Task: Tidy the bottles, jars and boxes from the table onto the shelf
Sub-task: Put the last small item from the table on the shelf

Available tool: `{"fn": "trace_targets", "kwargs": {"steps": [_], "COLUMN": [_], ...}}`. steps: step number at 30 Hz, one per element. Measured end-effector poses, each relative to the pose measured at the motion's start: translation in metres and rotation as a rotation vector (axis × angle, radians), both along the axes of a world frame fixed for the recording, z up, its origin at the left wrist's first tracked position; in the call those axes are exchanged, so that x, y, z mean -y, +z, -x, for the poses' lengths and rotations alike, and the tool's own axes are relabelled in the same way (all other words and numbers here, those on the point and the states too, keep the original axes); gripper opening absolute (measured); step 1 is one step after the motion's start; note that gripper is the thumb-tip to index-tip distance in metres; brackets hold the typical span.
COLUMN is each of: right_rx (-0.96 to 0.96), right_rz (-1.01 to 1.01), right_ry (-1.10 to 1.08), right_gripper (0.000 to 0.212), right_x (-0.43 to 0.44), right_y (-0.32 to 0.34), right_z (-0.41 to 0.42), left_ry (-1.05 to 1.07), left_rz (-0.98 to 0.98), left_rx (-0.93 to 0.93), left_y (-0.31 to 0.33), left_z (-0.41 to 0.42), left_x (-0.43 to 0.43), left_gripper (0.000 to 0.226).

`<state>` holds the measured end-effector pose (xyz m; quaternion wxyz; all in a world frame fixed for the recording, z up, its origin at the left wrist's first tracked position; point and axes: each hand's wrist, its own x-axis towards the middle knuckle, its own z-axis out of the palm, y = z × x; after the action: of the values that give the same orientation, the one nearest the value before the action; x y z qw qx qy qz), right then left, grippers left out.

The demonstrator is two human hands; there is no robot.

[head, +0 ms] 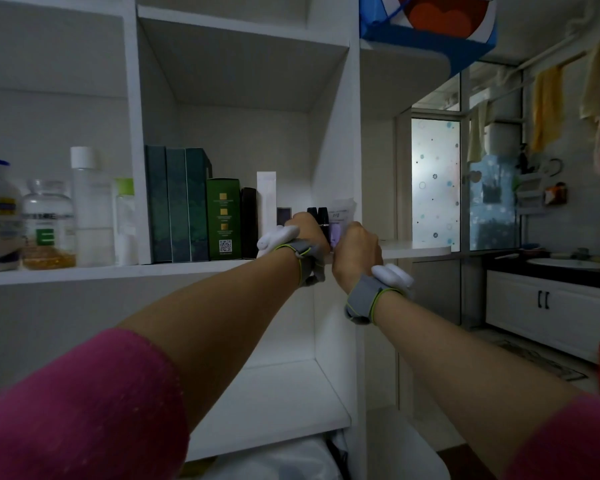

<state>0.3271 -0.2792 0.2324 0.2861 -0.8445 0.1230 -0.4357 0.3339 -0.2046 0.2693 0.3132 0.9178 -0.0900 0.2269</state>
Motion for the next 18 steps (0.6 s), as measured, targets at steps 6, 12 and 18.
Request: {"fn": "trace_targets", "kwargs": {"steps": [6, 12, 18], "right_rx": [-0.016, -0.032, -0.059], "right_rz": [-0.001, 0.013, 0.037], "right_ry": [0.02, -0.016, -0.04], "right_gripper": [0.03, 0.026, 0.027], "right_x": [-0.002, -0.002, -0.003], "right_y": [0.001, 0.0, 0.0], "right_z": [-0.005, 0.0, 0.0], "left_ry": [-0.038, 0.002, 0.017], "left_rz": [-0.087, -0.053, -0.206], "left_rx": [0.023, 0.072, -0.032], "left_y": [0.003, -0.009, -0.004], "left_z": [0.005, 0.0, 0.001], "left_x": [-0.001, 0.0, -0.005], "left_gripper": [0.011, 0.029, 0.026]}}
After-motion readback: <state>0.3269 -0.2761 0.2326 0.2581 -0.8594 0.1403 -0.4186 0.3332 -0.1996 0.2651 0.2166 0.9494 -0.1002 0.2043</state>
